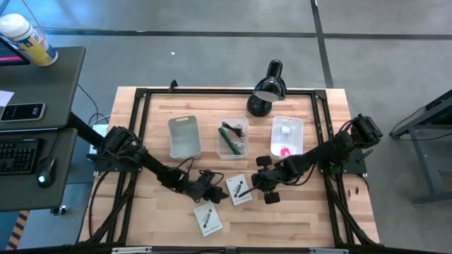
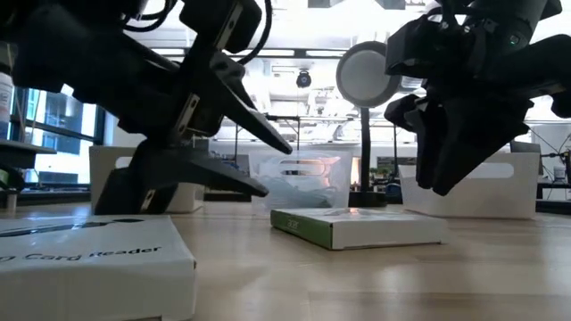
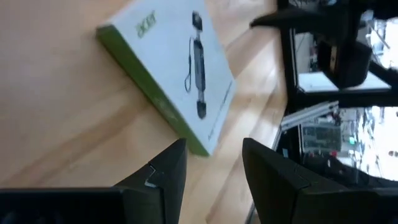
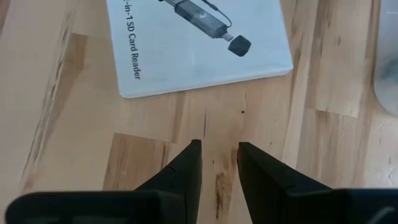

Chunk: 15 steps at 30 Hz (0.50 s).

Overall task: Pick and place items into bin
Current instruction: Put the top white card reader box into the gray bin

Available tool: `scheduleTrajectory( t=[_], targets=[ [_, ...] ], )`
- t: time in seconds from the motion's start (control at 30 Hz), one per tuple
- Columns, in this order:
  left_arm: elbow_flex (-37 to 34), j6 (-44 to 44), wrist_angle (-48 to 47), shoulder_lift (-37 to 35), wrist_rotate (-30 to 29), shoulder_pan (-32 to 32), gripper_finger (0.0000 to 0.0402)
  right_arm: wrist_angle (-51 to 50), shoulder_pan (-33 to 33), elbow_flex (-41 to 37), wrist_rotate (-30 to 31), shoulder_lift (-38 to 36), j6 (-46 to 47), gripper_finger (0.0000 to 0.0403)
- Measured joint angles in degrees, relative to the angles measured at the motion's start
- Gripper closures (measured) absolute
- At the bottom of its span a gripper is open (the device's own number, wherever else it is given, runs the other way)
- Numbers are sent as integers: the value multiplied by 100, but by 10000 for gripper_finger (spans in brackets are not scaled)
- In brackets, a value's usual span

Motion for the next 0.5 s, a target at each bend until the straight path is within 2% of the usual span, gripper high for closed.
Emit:
scheduleTrajectory(
  t=[0.07, 0.2, 0.3, 0.5],
  targets=[
    [0, 0, -68, 0, -133, -2, 259, 4, 0, 1, -17, 0, 0, 309],
    [0, 313, -65, -4, -41, -10, 259, 6, 0, 1, -17, 0, -56, 309],
    [17, 26, -240, -15, 233, 41, 259, 7, -3, 1, 21, 0, -171, 308],
    [723, -260, -2062, -3, 811, 156, 259, 7, -4, 1, 53, 1, -362, 308]
  ],
)
